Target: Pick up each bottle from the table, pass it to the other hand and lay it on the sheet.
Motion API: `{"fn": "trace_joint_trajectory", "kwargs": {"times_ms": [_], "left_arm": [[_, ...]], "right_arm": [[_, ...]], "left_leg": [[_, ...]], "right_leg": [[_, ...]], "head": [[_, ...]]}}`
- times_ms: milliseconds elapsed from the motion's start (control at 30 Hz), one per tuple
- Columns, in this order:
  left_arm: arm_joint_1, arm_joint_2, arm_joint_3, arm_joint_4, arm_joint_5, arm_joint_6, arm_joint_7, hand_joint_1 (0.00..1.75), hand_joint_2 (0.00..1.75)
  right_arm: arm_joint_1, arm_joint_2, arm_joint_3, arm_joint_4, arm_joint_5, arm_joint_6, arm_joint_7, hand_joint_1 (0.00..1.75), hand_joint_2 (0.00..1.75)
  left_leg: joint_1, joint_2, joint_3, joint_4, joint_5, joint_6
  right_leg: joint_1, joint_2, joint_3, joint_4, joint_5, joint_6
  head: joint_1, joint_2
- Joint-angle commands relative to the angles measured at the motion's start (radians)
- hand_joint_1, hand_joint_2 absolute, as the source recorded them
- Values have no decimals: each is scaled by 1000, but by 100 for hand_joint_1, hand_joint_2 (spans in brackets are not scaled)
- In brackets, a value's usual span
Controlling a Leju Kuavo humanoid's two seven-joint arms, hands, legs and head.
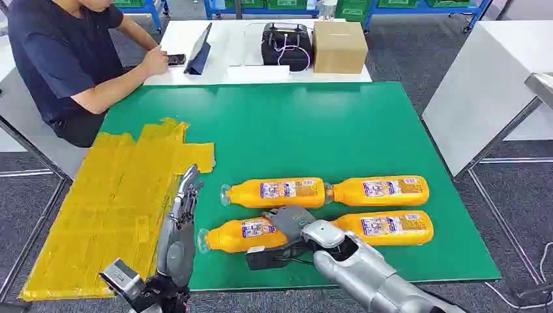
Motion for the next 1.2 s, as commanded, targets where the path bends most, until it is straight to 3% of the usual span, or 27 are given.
{"fn": "trace_joint_trajectory", "kwargs": {"times_ms": [33,133,200,233,333,367,433,500,533,633,733,833,1100,1200], "left_arm": [[48,-50,140,-34,55,205,61,0,0],[68,-38,165,-49,74,181,61,0,0],[90,-88,222,-63,101,234,63,0,0],[118,-113,265,-94,114,287,67,0,175],[178,-142,333,-159,177,344,86,0,175],[189,-142,337,-169,196,367,88,0,175],[191,-142,338,-171,198,369,87,0,175],[191,-142,332,-169,204,373,87,0,175],[190,-142,330,-166,228,374,98,0,175],[195,-116,303,-134,307,202,197,0,175],[221,-39,224,-73,509,-54,299,0,175],[227,49,121,-20,604,-225,279,0,175],[221,77,87,-23,623,-236,256,0,175],[205,130,23,-25,633,-277,225,0,175]], "right_arm": [[307,70,-270,-55,-137,-290,102,175,175],[353,61,-281,-135,-111,-273,139,175,175],[433,98,-397,-257,-168,-374,45,175,175],[503,116,-452,-403,-220,-417,-1,175,175],[626,130,-495,-762,-307,-456,-34,175,175],[645,135,-501,-823,-348,-464,-59,175,175],[649,134,-500,-835,-351,-462,-56,175,175],[650,133,-506,-835,-356,-464,-62,175,175],[654,139,-509,-845,-388,-477,-123,175,175],[671,134,-499,-916,-407,-487,-168,175,175],[648,127,-473,-892,-403,-444,-189,175,175],[604,116,-434,-812,-405,-368,-205,175,175],[593,120,-426,-778,-403,-356,-214,175,175],[563,100,-372,-726,-388,-266,-198,175,175]], "left_leg": [[1,-2,-9,0,5,0],[2,-1,-6,0,3,1],[0,-1,-7,-1,1,-1],[1,0,-1,0,-2,-1],[1,-1,-1,1,-4,-1],[1,-3,-7,2,-4,-2],[0,1,-11,2,-4,-2],[1,1,-19,3,-4,-1],[0,0,-20,3,-4,-2],[0,-2,-22,1,-3,-1],[0,0,-23,0,-2,-1],[0,1,-21,-2,-2,-1],[0,1,-22,-2,-2,-2],[0,1,-22,-1,-2,-1]], "right_leg": [[1,-2,-8,-1,4,0],[2,-2,-3,-1,5,-1],[0,-1,-4,-1,3,-1],[1,0,2,0,1,0],[1,-2,2,1,-3,1],[2,-4,-4,2,-4,0],[0,1,2,3,-3,0],[1,1,-4,4,-1,1],[1,0,-6,5,-3,1],[1,-2,-8,3,-2,1],[0,0,-11,2,-1,1],[0,0,-9,0,-1,1],[0,0,-10,0,-1,0],[0,1,-10,1,-1,1]], "head": [[0,0],[2,0],[0,0],[0,0],[1,0],[2,0],[0,0],[0,0],[0,0],[1,0],[0,0],[1,0],[0,0],[0,0]]}}
